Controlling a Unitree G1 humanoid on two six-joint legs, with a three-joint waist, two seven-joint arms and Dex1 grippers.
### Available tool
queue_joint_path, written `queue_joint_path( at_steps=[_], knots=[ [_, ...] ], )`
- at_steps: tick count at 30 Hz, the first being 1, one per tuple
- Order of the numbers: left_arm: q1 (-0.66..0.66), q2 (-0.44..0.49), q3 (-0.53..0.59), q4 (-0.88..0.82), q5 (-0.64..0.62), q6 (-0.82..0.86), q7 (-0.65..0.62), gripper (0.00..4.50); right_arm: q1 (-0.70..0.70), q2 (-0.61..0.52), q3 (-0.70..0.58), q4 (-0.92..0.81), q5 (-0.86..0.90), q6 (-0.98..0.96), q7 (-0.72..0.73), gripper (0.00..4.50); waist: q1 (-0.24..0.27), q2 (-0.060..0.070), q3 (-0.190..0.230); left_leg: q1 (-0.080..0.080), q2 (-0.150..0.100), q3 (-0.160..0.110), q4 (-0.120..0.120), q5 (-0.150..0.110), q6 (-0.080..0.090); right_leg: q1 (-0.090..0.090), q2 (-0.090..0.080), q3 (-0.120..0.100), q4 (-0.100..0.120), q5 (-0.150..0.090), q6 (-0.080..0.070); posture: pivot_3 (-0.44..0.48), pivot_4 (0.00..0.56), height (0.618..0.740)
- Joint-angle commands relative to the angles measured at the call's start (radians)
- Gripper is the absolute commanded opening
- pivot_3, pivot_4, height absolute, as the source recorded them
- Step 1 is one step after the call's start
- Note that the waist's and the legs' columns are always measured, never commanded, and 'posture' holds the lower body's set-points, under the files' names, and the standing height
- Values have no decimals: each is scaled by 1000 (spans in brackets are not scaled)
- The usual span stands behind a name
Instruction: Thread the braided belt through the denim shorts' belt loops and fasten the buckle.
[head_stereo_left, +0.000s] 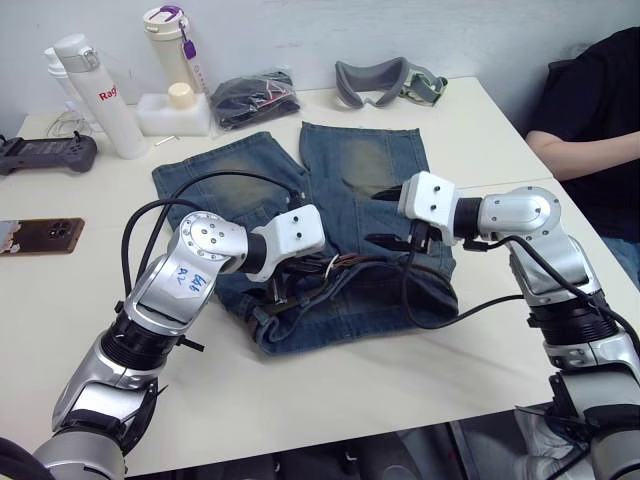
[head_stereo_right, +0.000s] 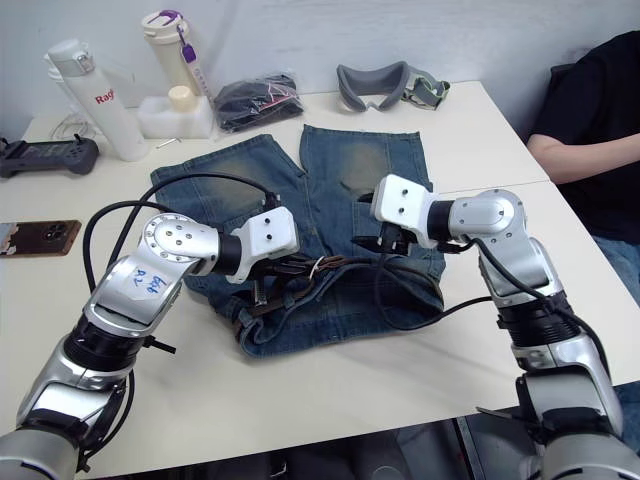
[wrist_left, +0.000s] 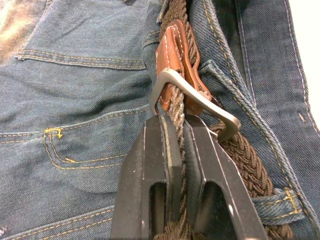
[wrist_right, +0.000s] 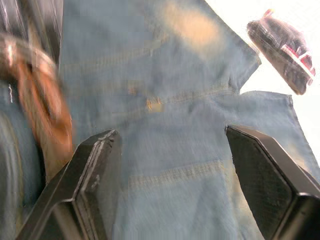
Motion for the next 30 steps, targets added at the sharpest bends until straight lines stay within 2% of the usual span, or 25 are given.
queue_joint_path(
  at_steps=[1,8,13,30],
  knots=[
    [-31,-21,-7,-18,-14,-15,14,0,27,-8,28,27,-44,-121,6,3490,-1,0,0,0,0,0,0,0,0,0,0,0,0,0,0,0,150,739],
    [-58,-96,-33,25,-18,13,55,0,48,31,25,-12,-18,-119,20,3490,-2,0,0,0,0,0,0,0,0,0,0,0,0,0,0,0,150,739],
    [-59,-118,-78,44,1,29,74,0,58,41,15,-35,6,-89,37,3490,-1,0,0,0,0,0,0,0,0,0,0,0,1,0,0,0,150,739],
    [-60,-98,-98,47,18,31,96,0,43,-35,-58,-47,149,34,178,3490,-1,0,0,1,0,0,0,0,0,0,0,0,1,0,0,0,150,739]
  ],
)
